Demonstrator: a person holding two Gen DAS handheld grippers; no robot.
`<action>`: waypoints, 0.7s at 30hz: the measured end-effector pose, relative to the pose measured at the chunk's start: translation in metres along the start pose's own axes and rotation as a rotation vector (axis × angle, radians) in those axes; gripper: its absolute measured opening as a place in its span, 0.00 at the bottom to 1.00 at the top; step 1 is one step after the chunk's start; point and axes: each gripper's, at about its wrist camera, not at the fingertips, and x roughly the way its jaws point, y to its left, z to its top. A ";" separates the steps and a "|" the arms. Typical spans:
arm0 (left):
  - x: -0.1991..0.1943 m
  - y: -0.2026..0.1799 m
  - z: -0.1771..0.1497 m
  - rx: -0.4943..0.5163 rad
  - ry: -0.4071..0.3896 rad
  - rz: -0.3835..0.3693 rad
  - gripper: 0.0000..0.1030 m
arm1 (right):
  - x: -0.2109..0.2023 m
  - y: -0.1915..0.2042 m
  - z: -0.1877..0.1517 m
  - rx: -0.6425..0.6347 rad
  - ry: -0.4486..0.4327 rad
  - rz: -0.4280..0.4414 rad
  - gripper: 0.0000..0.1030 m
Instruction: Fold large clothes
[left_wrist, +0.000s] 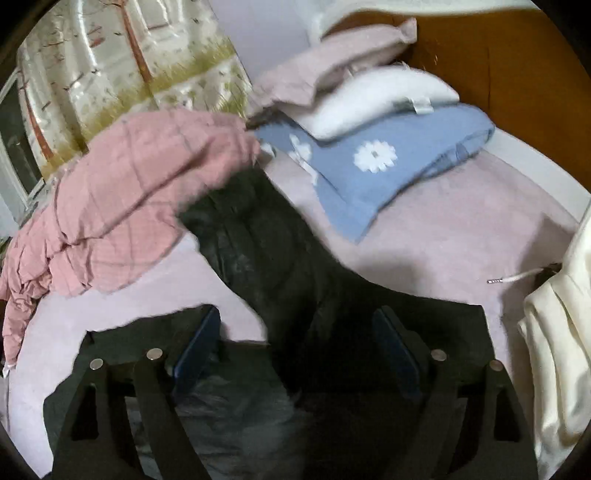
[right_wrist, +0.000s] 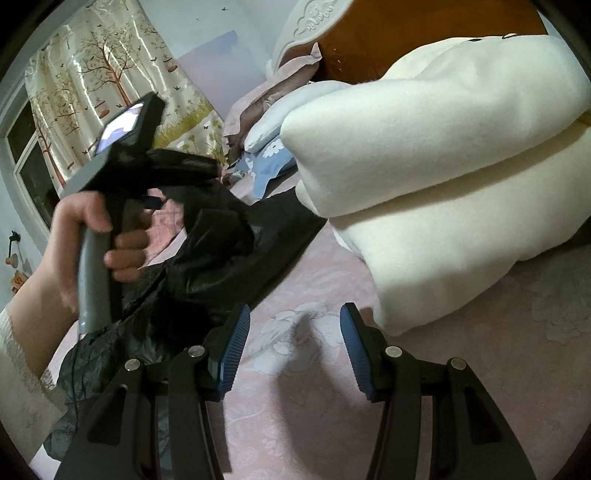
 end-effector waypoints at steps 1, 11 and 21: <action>-0.005 0.012 -0.002 -0.010 -0.004 0.012 0.82 | 0.000 0.000 0.000 -0.003 -0.001 0.000 0.51; 0.074 0.118 -0.029 -0.074 0.278 0.006 0.56 | 0.005 -0.001 0.003 -0.009 0.020 0.006 0.51; 0.125 0.110 -0.072 -0.027 0.404 0.061 0.11 | 0.010 -0.002 0.005 -0.009 0.036 0.001 0.51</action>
